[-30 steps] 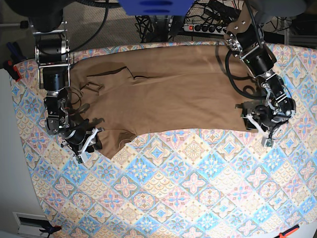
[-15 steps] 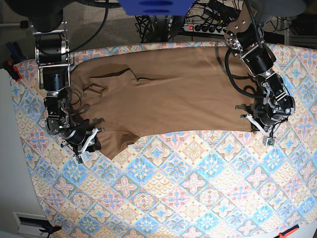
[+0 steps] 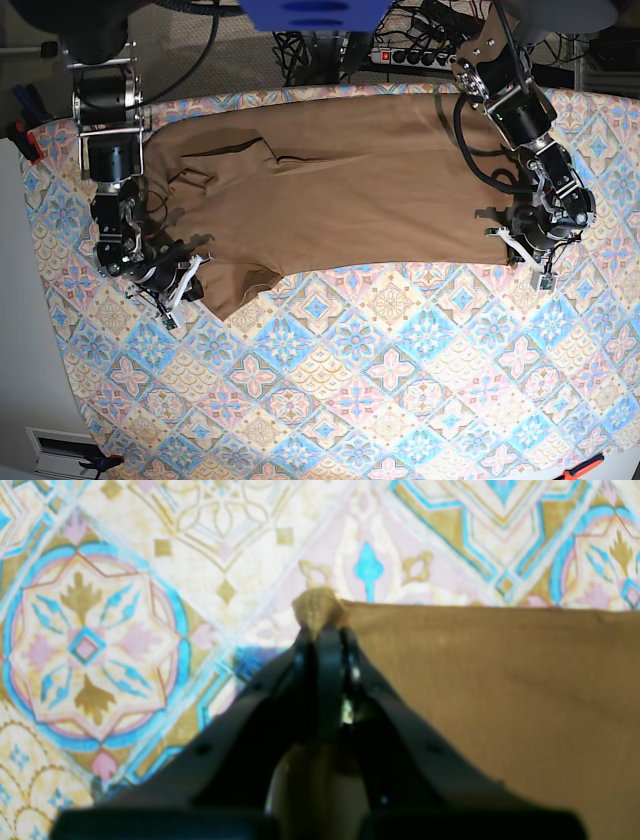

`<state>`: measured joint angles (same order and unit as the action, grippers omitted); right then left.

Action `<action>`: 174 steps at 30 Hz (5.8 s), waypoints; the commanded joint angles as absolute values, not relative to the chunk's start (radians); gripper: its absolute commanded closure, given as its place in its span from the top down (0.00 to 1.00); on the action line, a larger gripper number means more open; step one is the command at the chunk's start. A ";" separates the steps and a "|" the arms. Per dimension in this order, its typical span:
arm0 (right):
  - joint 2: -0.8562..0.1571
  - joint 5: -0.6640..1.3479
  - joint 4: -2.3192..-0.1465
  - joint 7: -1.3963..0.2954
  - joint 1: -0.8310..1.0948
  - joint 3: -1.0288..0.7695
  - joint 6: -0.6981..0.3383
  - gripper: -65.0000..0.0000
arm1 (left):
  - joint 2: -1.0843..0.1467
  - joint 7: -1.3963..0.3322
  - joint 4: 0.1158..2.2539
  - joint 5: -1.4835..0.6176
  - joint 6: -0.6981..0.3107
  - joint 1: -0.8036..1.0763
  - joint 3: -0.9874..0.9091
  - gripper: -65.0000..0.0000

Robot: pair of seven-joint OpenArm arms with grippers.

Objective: Layout the t-shirt on the table in an organized manner, then fold the t-shirt properly
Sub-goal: 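Grasp the shirt's side edges with both grippers, then lift the held edges and fold them toward the shirt's collar edge, then lower the folded edge onto the shirt with both grippers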

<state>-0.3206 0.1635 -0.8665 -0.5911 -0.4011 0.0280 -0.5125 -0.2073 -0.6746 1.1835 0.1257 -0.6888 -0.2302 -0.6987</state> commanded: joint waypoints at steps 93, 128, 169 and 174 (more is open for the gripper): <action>-0.217 0.145 -1.817 -0.865 0.213 -0.509 -0.533 0.00 | -0.104 -0.727 1.834 0.157 -0.698 0.159 -0.691 0.00; -0.159 0.145 -1.879 -0.880 0.343 -0.582 -0.535 0.00 | -0.099 -0.727 1.801 0.157 -0.698 0.213 -0.693 0.00; -0.045 0.150 -1.934 -0.874 0.484 -0.642 -0.538 0.00 | -0.097 -0.727 1.883 0.160 -0.698 0.278 -0.694 0.00; -0.045 0.150 -1.931 -0.880 0.483 -0.639 -0.538 0.00 | -0.096 -0.727 1.811 0.160 -0.698 0.274 -0.693 0.00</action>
<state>-0.0360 0.1448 -1.9179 -0.8936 0.4816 -0.6357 -0.5385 -0.0853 -0.7380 1.7947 0.1593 -0.7052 0.2790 -0.6899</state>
